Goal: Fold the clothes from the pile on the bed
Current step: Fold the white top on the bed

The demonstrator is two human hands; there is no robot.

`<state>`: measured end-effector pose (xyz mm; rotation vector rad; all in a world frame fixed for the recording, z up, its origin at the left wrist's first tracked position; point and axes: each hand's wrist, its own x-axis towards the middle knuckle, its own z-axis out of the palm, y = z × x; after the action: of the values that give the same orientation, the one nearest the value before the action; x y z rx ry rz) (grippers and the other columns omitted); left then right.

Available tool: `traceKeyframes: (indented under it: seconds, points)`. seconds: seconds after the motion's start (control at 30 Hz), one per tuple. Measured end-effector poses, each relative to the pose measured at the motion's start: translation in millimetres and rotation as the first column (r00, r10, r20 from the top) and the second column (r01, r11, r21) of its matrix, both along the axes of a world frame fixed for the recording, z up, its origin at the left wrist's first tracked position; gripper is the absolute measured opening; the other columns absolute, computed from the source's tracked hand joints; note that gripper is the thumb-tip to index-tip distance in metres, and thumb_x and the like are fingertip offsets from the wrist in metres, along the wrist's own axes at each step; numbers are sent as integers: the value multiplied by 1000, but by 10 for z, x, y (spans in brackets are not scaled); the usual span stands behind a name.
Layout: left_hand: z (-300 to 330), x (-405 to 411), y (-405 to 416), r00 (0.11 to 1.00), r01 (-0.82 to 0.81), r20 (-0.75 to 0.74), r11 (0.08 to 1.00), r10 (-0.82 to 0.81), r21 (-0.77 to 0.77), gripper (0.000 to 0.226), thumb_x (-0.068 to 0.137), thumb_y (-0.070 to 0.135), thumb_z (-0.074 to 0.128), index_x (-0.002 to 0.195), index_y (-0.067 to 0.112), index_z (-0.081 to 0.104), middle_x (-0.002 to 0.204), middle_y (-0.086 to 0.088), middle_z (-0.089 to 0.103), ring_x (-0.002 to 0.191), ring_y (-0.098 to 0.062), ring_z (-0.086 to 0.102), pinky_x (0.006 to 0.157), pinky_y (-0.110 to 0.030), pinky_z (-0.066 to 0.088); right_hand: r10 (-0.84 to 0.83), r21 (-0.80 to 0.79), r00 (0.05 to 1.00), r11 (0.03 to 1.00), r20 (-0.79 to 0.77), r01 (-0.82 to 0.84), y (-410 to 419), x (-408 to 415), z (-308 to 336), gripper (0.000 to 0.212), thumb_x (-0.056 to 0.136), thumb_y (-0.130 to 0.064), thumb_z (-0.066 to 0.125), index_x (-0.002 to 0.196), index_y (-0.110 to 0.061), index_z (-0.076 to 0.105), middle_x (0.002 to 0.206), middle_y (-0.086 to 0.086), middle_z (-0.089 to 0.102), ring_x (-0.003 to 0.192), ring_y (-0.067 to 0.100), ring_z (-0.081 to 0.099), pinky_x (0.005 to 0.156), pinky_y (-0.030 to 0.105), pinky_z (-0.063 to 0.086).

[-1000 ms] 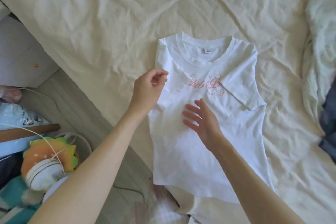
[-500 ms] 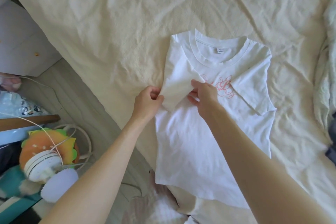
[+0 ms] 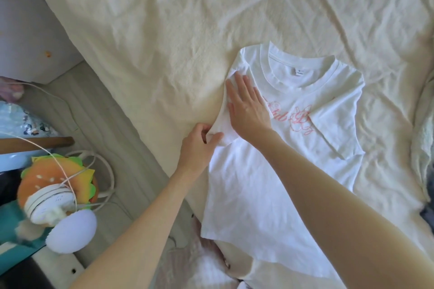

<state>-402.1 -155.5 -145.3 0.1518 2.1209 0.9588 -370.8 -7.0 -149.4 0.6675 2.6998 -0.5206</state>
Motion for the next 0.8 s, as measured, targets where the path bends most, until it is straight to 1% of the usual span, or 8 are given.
traceKeyframes:
  seconds: [0.17,0.27,0.4,0.47,0.53,0.63,0.73,0.8]
  points:
    - [-24,210,-203,999,-36,39,999,36,-16,18,86,37,64,87,21,56,72,10,56,66,-6,52,59,-13,39,-101,-79,993,992,-68,96,-226,273,35,61,96,-11,37,152,-15,11,160,9,0,147,27,-1,117,37,0]
    - [-75,422,-400,989,-42,141,999,42,-2,14,88,32,62,81,21,57,73,7,61,67,-10,56,60,-17,41,-154,-125,988,980,10,154,-459,707,72,58,99,-16,36,152,-19,13,160,7,0,147,25,-2,117,37,-1]
    - [-146,783,-660,934,15,356,999,-3,-31,14,89,31,62,93,17,64,92,0,70,85,-17,66,79,-33,53,-175,-125,983,975,57,181,-765,1307,118,53,99,-17,38,150,-18,23,159,8,9,147,26,4,118,36,-3]
    - [-174,944,-803,915,42,403,998,-18,-51,14,90,27,62,97,16,65,94,1,69,88,-17,66,77,-29,53,-202,-136,978,969,45,206,-866,1577,152,52,97,-16,43,148,-17,29,158,8,15,147,27,9,118,37,1]
    - [-182,1088,-949,905,62,424,996,-27,-70,11,90,21,62,98,14,65,91,2,68,86,-15,65,68,-20,50,-261,-150,965,953,31,262,-929,1861,194,53,94,-11,50,145,-15,36,156,10,23,145,29,17,117,40,9]
    - [-162,1294,-1169,897,117,440,984,-47,-132,10,90,18,62,98,11,64,91,0,67,79,-10,63,61,-18,46,-350,-98,936,931,32,352,-943,2341,266,50,89,-6,56,138,-11,46,151,12,33,142,31,26,114,47,20]
    - [-90,1493,-1385,898,117,439,978,-29,-175,8,90,18,62,83,15,63,80,2,65,69,-8,59,57,-18,43,-534,-72,845,843,12,533,-844,2853,303,44,86,-1,59,130,-4,54,144,19,42,135,35,37,110,48,30]
    - [-25,1630,-1494,905,56,425,979,32,-194,14,91,20,61,79,14,62,75,1,61,63,-10,56,55,-18,44,-741,-94,671,667,18,739,-733,3177,330,39,87,-1,57,126,0,55,137,21,47,127,38,44,105,44,34]
